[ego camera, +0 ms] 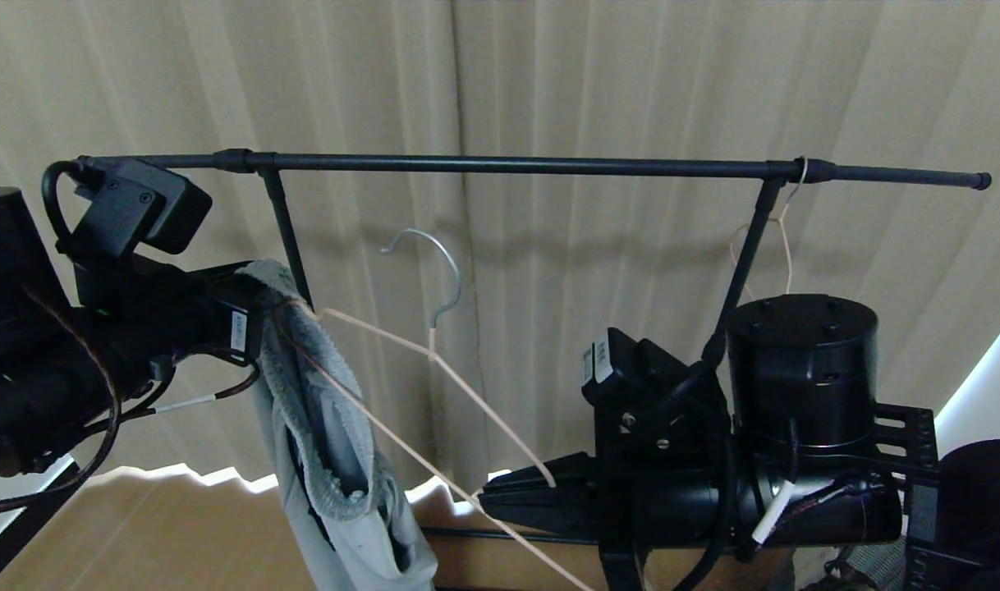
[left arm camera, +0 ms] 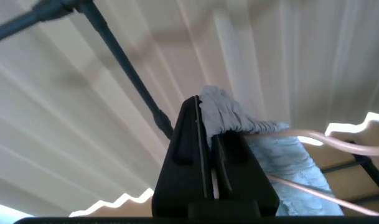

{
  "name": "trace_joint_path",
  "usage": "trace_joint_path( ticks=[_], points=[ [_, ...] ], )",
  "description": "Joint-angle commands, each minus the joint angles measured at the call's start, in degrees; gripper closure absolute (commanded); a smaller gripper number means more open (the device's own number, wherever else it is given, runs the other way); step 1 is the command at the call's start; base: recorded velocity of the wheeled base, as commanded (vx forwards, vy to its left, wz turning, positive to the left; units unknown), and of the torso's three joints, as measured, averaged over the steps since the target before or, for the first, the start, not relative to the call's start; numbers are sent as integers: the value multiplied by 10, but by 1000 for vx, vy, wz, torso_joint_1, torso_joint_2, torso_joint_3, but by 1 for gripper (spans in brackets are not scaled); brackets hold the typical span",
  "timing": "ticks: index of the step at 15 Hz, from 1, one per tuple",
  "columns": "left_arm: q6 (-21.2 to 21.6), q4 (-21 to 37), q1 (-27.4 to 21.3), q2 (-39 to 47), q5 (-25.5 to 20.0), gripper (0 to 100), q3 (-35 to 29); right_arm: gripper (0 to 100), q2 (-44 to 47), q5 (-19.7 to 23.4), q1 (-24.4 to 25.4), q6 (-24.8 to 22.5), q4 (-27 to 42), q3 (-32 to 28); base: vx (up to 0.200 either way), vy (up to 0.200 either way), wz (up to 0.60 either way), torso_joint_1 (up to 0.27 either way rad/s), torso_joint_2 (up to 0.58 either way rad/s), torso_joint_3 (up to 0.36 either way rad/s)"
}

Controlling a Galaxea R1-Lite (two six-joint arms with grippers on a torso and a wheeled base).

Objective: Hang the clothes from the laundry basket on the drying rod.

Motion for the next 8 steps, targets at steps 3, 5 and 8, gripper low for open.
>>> trace_joint_path(
  ticks=[3,5,8],
  points=[
    [0,0,-20,-1,16,100,-6,100,37,0,0,0,-13,-18,0,0,0,0,0,0],
    [0,0,-36,-2,29,100,-8,100,52,-1,0,0,-15,-33,0,0,0,0,0,0],
    [0,2,-54,-13,30,100,-8,100,75,-1,1,2,-16,-59,0,0,0,0,0,0]
  ],
)
